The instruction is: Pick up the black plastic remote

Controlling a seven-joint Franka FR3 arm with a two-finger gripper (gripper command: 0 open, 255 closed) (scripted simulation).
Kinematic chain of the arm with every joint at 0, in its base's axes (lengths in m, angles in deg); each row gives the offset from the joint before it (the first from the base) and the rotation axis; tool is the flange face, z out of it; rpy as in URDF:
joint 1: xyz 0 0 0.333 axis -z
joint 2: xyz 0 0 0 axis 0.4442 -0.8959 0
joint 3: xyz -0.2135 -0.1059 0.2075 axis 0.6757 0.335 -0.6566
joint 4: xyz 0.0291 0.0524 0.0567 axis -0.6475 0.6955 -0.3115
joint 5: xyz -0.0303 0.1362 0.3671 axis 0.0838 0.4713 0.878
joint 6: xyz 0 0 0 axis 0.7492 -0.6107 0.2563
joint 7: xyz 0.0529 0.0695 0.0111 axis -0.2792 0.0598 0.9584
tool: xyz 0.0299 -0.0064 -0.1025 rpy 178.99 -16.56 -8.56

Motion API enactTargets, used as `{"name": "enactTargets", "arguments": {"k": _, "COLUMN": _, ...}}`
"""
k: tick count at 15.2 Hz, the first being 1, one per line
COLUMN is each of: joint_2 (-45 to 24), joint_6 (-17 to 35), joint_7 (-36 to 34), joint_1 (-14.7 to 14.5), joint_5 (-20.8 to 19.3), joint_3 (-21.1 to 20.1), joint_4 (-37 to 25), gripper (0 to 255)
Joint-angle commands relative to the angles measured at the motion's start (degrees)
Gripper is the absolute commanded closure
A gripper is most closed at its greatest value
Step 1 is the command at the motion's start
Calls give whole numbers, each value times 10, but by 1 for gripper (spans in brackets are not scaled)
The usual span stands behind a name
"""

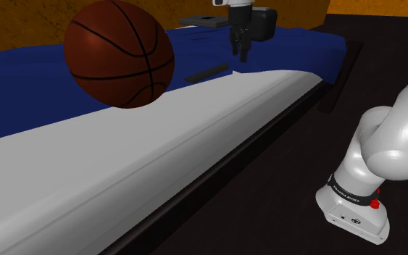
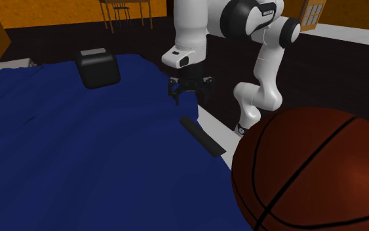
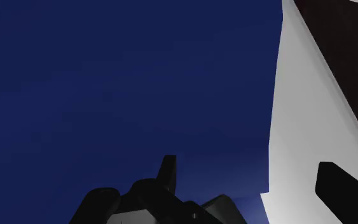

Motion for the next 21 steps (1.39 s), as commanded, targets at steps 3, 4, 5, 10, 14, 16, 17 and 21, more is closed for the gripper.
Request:
{"name": "enactTargets", "arguments": {"k": 3, "joint_2": -77, "joint_6": -29, "joint_7": 111, "joint_1": -25, "joint_5": 21, "joint_3": -9, "joint_4": -96, "gripper": 0}}
{"name": "enactTargets", "arguments": {"k": 4, "joint_2": -95, "joint_6": -38, "joint_7": 137, "joint_1": -30, "joint_5": 25, "joint_3": -13, "joint_4": -120, "gripper": 0}}
{"name": "enactTargets", "arguments": {"k": 5, "joint_2": -112, "joint_6": -47, "joint_7": 162, "joint_1": -35, "joint_5": 30, "joint_3": -18, "joint_4": -143, "gripper": 0}}
{"name": "enactTargets", "arguments": {"k": 10, "joint_2": -140, "joint_6": -50, "joint_7": 214, "joint_1": -46, "joint_5": 37, "joint_3": -29, "joint_4": -169, "gripper": 0}}
{"name": "enactTargets", "arguments": {"k": 14, "joint_2": -130, "joint_6": -16, "joint_7": 213, "joint_1": -46, "joint_5": 36, "joint_3": -29, "joint_4": -125, "gripper": 0}}
{"name": "enactTargets", "arguments": {"k": 16, "joint_2": -127, "joint_6": -3, "joint_7": 213, "joint_1": -46, "joint_5": 35, "joint_3": -30, "joint_4": -108, "gripper": 0}}
{"name": "enactTargets", "arguments": {"k": 17, "joint_2": -127, "joint_6": -3, "joint_7": 213, "joint_1": -46, "joint_5": 35, "joint_3": -30, "joint_4": -108, "gripper": 0}}
{"name": "enactTargets", "arguments": {"k": 21, "joint_2": -126, "joint_6": -4, "joint_7": 213, "joint_1": -46, "joint_5": 35, "joint_3": -30, "joint_4": -108, "gripper": 255}}
